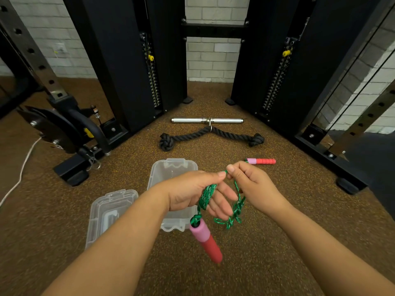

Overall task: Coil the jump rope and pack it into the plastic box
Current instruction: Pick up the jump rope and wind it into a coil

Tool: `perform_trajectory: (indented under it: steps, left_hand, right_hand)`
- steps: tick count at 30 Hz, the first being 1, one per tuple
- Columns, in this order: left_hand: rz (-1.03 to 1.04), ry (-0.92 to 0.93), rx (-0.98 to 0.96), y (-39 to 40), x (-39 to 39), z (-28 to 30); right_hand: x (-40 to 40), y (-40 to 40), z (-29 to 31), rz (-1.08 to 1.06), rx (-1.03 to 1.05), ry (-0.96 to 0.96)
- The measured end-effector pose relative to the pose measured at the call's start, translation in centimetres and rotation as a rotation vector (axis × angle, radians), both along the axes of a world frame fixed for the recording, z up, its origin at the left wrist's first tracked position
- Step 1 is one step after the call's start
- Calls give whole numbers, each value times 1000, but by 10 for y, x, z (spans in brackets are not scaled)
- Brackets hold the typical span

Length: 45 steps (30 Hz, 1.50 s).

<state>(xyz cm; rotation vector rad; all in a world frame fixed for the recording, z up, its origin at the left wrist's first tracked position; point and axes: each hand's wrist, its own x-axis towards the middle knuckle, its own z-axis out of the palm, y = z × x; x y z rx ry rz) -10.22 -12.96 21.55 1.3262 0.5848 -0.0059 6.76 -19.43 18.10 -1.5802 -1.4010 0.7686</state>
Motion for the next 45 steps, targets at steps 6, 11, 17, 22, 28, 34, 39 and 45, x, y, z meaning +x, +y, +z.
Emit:
perform_trajectory:
  steps: [6, 11, 17, 22, 28, 34, 39, 45]
  left_hand:
    - [304, -259, -262, 7, -1, -1]
    - [666, -410, -358, 20, -1, -5]
    - [712, -162, -15, 21, 6, -15]
    - [374, 55, 161, 10, 1, -7]
    - [103, 126, 166, 10, 0, -6]
    - [72, 39, -87, 12, 5, -9]
    - [96, -80, -345, 16, 5, -12]
    - [92, -109, -353, 13, 1, -16]
  right_hand:
    - [-6, -5, -22, 34, -52, 3]
    - [-19, -21, -29, 163, -150, -517]
    - [-41, -29, -7, 351, 8, -645]
    - [-30, -18, 22, 256, 102, -359]
    - [-2, -7, 20, 42, -7, -5]
    - [-3, -5, 8, 69, -94, 386]
    - [-11, -8, -3, 288, -220, 549]
    - [-9, -6, -4, 233, -254, 496]
